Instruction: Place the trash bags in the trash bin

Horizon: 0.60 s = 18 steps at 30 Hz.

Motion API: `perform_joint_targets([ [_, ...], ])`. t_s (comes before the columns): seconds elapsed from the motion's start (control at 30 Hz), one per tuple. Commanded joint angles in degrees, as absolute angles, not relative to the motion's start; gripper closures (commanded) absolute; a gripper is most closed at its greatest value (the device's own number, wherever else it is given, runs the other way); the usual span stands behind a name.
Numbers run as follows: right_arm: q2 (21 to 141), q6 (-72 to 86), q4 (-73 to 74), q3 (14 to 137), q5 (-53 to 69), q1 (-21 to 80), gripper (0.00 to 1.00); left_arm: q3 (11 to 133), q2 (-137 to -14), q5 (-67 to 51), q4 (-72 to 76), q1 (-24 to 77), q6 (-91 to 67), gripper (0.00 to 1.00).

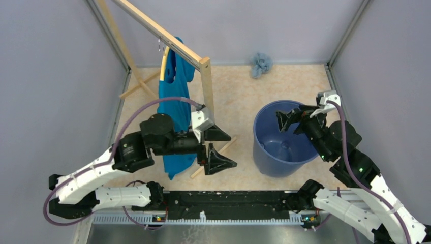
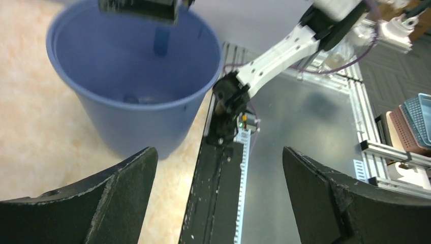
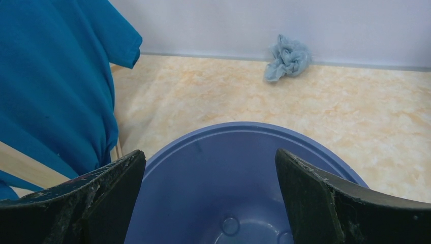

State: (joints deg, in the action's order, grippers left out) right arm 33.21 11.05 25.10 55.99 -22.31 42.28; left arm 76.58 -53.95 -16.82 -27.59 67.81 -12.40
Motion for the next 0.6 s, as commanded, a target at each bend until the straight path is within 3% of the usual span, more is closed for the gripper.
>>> perform_joint_targets([
  [0.0,32.7,10.7,23.0,55.3,-22.3,42.8,0.01,67.7,-53.2,-12.0,-23.1,67.9,-19.2,0.01],
  [0.37,31.7,10.8,24.2,54.8,-23.0,42.8,0.01,49.5,-44.4,12.7,-23.8,68.1,-23.6,0.01],
  [0.57,31.5,11.6,23.4,54.0,-22.2,42.8,0.01,37.1,-44.0,25.4,-10.1,68.0,-24.9,0.01],
])
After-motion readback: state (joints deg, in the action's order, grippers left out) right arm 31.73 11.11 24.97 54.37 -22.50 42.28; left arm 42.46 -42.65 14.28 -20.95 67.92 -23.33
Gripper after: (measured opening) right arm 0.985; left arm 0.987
